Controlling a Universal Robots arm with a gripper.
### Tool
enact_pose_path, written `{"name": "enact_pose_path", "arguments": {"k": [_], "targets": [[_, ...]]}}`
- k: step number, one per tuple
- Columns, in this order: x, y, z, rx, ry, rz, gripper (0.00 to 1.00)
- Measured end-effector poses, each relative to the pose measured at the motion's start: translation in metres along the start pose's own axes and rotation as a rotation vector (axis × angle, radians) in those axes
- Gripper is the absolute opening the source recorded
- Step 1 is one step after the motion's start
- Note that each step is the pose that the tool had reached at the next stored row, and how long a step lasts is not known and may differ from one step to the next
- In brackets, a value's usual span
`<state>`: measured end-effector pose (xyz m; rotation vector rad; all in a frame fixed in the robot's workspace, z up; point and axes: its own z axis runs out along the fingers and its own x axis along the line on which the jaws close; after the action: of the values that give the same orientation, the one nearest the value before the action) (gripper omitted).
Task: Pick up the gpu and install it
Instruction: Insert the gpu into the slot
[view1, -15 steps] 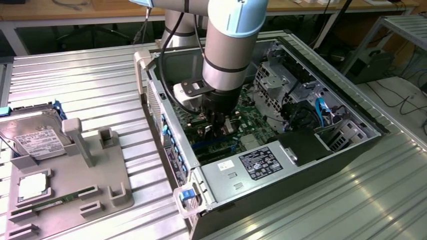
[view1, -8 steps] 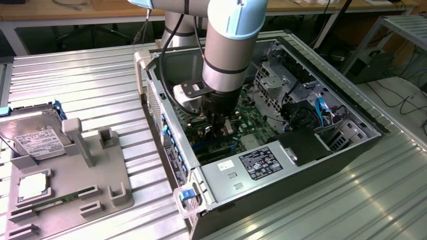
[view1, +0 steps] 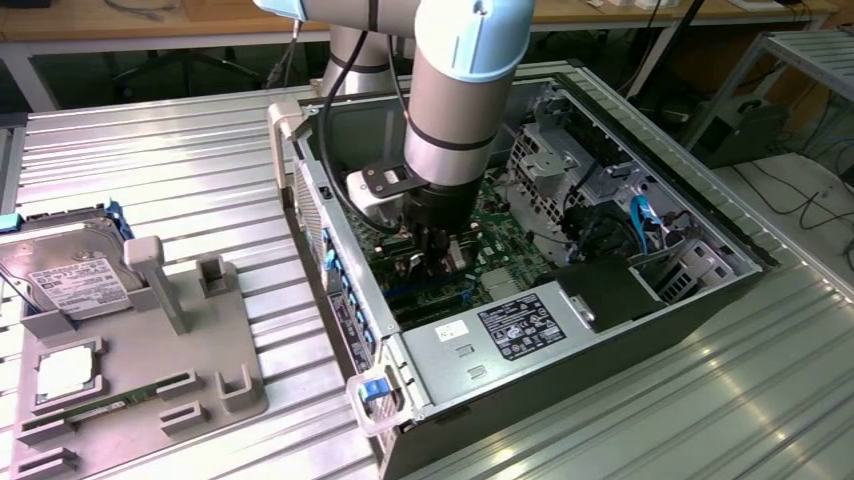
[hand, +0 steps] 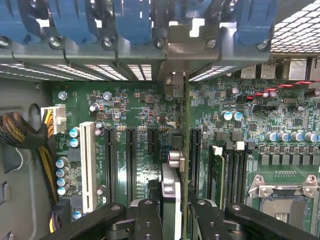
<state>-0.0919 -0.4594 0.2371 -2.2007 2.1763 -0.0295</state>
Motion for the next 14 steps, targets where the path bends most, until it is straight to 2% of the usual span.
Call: {"name": "enact_pose_path", "arguments": {"k": [14], "targets": [[0.0000,0.0024,0.0024,-0.0003,-0.0003,0.000,0.28]]}}
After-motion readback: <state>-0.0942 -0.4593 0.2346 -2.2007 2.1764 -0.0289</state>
